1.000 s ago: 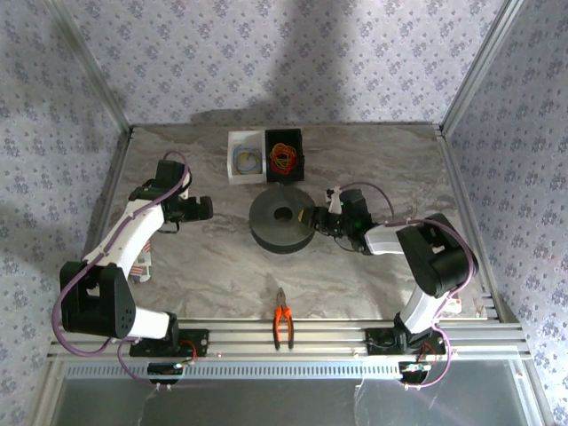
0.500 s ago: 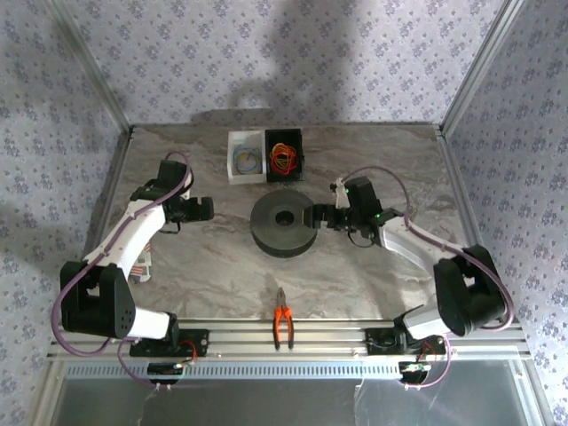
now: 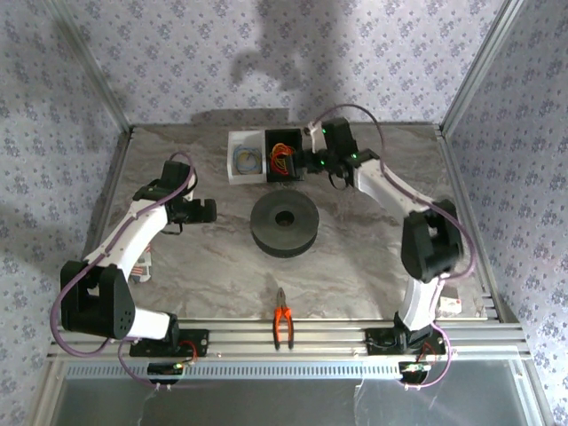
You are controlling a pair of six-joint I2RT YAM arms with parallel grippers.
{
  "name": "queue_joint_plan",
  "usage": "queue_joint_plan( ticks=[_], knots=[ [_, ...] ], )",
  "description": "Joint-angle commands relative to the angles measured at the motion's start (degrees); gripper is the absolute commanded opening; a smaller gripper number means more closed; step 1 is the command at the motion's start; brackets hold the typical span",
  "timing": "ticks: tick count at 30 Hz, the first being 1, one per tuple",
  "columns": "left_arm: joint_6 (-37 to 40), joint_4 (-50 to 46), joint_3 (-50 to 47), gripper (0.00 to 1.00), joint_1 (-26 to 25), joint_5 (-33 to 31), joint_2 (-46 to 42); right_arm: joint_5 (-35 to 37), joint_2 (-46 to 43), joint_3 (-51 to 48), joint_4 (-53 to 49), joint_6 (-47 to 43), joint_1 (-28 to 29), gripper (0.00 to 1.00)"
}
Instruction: Wrap the cables
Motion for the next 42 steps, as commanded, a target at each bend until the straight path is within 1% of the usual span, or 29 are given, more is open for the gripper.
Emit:
queue_joint_plan(
  ticks=[1,5,8,12,15,19,21,26,28,33,41,42],
  knots=[
    [0.4,-1.4,2.2,1.00,-0.6,-0.3,-1.4,-1.1,8.5,11.6,-5.6,-5.9,-0.4,0.89],
    [0.6,-1.2,2.0,1.00,-0.8,-0.4,-1.4,-3.8,19.1,25.7,-10.6,-8.6,-0.9,0.74],
    [0.8,-1.1,1.6,1.00,-0.8,-0.5,-1.3,-5.2,25.2,34.1,-14.2,-10.3,-1.1,0.68],
    [0.9,-0.9,1.5,1.00,-0.8,-0.7,-1.2,-6.1,31.0,41.7,-16.9,-12.3,-1.2,0.59],
    [0.9,-0.7,1.7,1.00,-0.8,-0.6,-0.9,-7.1,33.7,44.8,-17.1,-13.2,-1.1,0.54],
    [1.1,-0.9,1.6,1.00,-0.8,-0.8,-1.2,-10.2,36.1,47.3,-17.7,-13.2,-1.6,0.51],
    [1.2,-0.9,1.5,1.00,-0.8,-1.1,-1.4,-11.8,36.6,47.4,-17.5,-13.0,-1.8,0.50],
    [1.3,-1.0,1.4,1.00,-0.8,-1.3,-1.6,-16.0,37.7,47.3,-17.2,-12.0,-2.4,0.44],
    [1.3,-1.0,1.4,1.00,-0.8,-1.3,-1.7,-17.0,37.9,47.3,-17.1,-11.9,-2.5,0.37],
    [1.5,-1.3,1.6,1.00,-0.8,-1.4,-1.9,-17.0,37.8,47.4,-17.2,-11.8,-2.6,0.26],
    [1.6,-1.5,1.8,1.00,-0.8,-1.7,-2.3,-16.2,35.2,47.5,-17.8,-13.1,-2.3,0.00],
    [1.6,-1.5,1.8,1.00,-0.8,-1.7,-2.3,-16.1,34.5,47.5,-17.8,-13.5,-2.2,0.00]
  ],
)
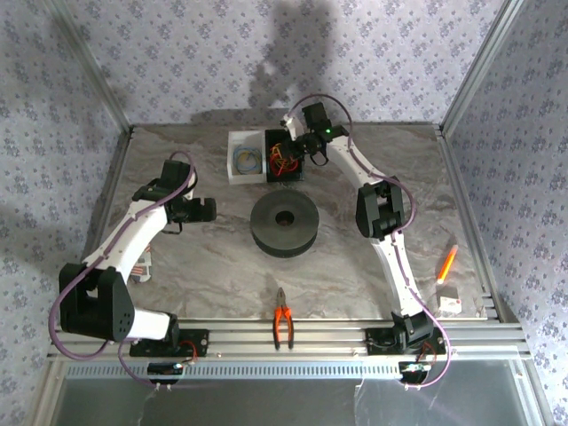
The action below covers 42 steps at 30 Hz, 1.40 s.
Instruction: Wrap the cables
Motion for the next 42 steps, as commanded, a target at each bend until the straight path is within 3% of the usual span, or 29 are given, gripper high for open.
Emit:
queue_joint_plan(
  ticks=[1,13,22,25,30,36,42],
  knots=[
    [0.9,-1.4,1.4,1.00,-0.4,-0.7,-1.5,-0.5,-3.4,1.9,-1.7,-1.6,0.4,0.00],
    [0.8,-0.9,1.1,1.00,-0.4,-0.5,-2.2,-4.8,-11.8,3.0,-5.1,0.6,0.3,0.00],
    [0.8,1.6,1.2,1.00,-0.4,2.4,-3.4,-13.7,-17.0,1.3,-4.3,10.1,-1.1,0.00],
    [1.0,4.1,1.4,1.00,-0.4,6.7,-3.6,-21.0,-20.4,-3.3,2.8,18.9,-1.7,0.00],
    [0.5,11.5,0.9,1.00,-0.5,16.3,-4.1,-26.7,-27.3,-13.6,17.3,35.0,-2.0,0.00],
    [-1.0,25.0,-2.2,1.00,-2.0,25.1,-5.0,-26.3,-35.5,-29.4,40.6,55.5,-1.7,0.00],
    [-3.3,41.7,-6.8,1.00,-4.8,27.8,-5.0,-21.1,-40.6,-39.5,51.9,65.9,-0.8,0.00]
  ],
)
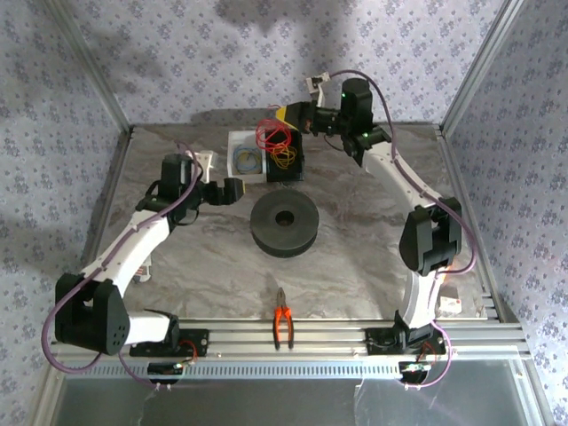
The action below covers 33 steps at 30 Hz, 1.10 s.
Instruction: Wrap the cables
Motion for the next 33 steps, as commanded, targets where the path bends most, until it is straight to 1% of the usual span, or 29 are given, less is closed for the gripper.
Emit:
queue_joint_plan(
  ticks=[1,4,7,9,11,14,17,22,24,26,31,33],
  knots=[
    [-2.4,14.7,-2.1,1.00,-1.3,4.3,-0.9,3.2,-3.6,-4.3,11.9,10.2,0.9,0.00],
    [-6.4,26.0,-4.9,0.99,-1.5,8.1,0.4,5.4,-4.4,-7.1,16.2,13.6,1.9,0.00],
    [-12.5,39.0,-7.0,0.95,-1.6,13.3,2.9,7.6,-4.6,-9.1,19.5,16.4,2.9,0.00],
    [-16.2,46.1,-7.6,0.92,-1.8,15.4,4.8,9.0,-4.5,-10.3,21.6,18.1,3.3,0.00],
    [-18.4,50.5,-7.4,0.88,-2.3,16.9,6.6,10.6,-4.3,-11.6,24.6,20.4,3.7,0.00],
    [-19.1,53.7,-7.2,0.84,-3.2,17.3,8.1,12.5,-3.8,-13.0,28.7,23.7,4.2,0.00],
    [-19.3,54.8,-7.2,0.78,-3.6,16.9,8.7,13.3,-2.9,-13.3,31.4,26.1,4.9,0.00],
    [-18.7,54.6,-7.6,0.69,-3.6,15.6,8.4,14.8,-2.1,-13.9,33.7,28.1,6.1,0.00],
    [-18.2,54.2,-7.7,0.63,-3.6,15.0,8.3,15.3,-1.8,-14.4,35.1,29.2,6.6,0.00],
    [-17.6,53.4,-7.6,0.54,-3.6,14.3,7.9,15.6,-1.5,-14.7,36.3,29.9,6.9,0.00],
    [-16.0,52.0,-7.6,0.49,-3.4,12.6,6.8,15.8,-1.2,-15.4,37.5,30.4,7.8,0.00],
    [-15.8,51.5,-7.5,0.44,-3.1,12.5,6.3,15.9,-1.2,-15.7,37.9,30.4,8.3,0.00]
  ],
)
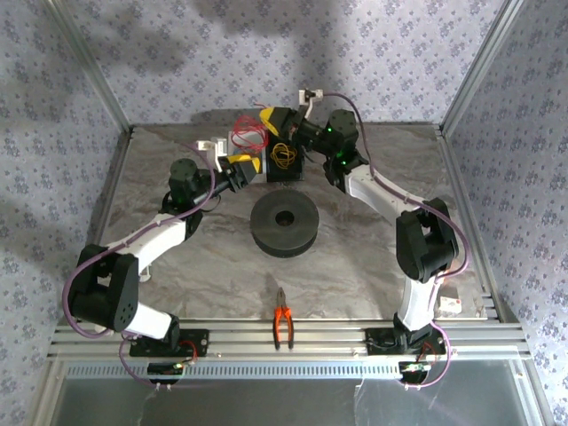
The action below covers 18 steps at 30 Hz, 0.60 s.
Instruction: Wrap the cables
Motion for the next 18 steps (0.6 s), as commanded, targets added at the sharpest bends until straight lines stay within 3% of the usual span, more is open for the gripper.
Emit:
queue_joint_plan(
  ticks=[1,7,12,18],
  knots=[
    [1.8,0.8,0.2,0.40,0.4,-0.7,-2.3,1.3,0.3,-0.9,4.0,1.0,0.9,0.00],
    [2.5,-0.5,-0.4,0.22,1.5,-1.5,-4.3,1.6,0.5,-1.6,5.3,1.7,1.2,0.00],
    [3.1,-2.0,-0.9,0.00,2.3,-1.8,-5.6,1.7,0.2,-2.3,5.4,1.7,1.1,0.00],
    [4.0,-4.8,-1.6,0.00,3.3,-2.0,-7.0,2.0,-2.3,-5.1,4.1,-0.8,-2.2,0.00]
  ],
)
